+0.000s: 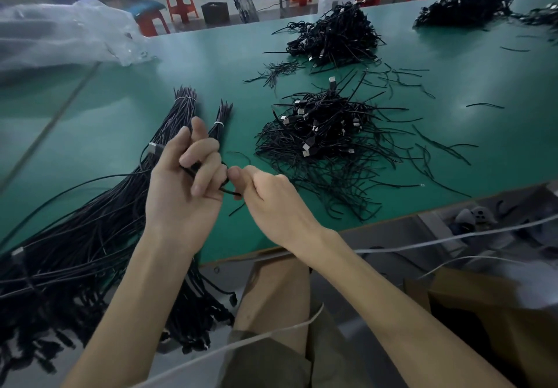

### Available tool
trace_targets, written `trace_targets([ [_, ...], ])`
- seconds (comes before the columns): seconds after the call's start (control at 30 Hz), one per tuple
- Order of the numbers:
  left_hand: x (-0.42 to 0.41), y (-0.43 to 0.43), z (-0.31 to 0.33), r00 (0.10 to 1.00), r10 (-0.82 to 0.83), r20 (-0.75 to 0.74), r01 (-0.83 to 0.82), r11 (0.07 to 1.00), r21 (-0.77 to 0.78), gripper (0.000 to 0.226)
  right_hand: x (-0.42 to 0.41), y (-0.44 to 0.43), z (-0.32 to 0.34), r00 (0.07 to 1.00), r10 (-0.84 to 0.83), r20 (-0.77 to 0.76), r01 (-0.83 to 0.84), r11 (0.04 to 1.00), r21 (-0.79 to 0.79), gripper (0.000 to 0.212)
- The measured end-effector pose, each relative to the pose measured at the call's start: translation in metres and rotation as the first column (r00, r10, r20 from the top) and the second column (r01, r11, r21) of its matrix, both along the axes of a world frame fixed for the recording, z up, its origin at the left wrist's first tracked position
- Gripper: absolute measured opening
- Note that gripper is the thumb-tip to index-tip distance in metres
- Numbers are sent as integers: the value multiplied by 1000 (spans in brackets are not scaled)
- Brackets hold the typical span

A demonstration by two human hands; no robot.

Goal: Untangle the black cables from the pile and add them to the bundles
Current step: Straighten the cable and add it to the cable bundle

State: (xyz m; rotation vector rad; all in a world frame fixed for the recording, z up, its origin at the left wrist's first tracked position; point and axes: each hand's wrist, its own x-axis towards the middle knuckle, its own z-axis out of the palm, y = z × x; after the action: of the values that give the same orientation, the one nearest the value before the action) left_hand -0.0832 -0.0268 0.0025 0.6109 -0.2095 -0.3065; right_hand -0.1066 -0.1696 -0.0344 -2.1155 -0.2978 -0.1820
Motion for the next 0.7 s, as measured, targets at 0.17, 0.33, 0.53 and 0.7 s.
trace_targets([
  [0.17, 6, -5, -5, 994, 64, -85, -53, 991, 126, 31, -3, -8, 3, 987, 133, -89, -129, 991, 40, 59],
  [0.33, 3, -15, -18, 995, 32, -91, -17, 987, 159, 31, 1, -9, 8, 981, 148, -122, -142, 988, 55, 60],
  [0.53, 1, -12, -23, 998, -62, -34, 67, 978, 199, 42, 5, -14, 12, 952, 189, -243, -132, 964, 232, 57],
  [0.7, 0, -17, -31, 994, -112, 12, 100, 931, 352, 48, 7, -7, 6, 934, 210, -288, -62, 892, 448, 34],
])
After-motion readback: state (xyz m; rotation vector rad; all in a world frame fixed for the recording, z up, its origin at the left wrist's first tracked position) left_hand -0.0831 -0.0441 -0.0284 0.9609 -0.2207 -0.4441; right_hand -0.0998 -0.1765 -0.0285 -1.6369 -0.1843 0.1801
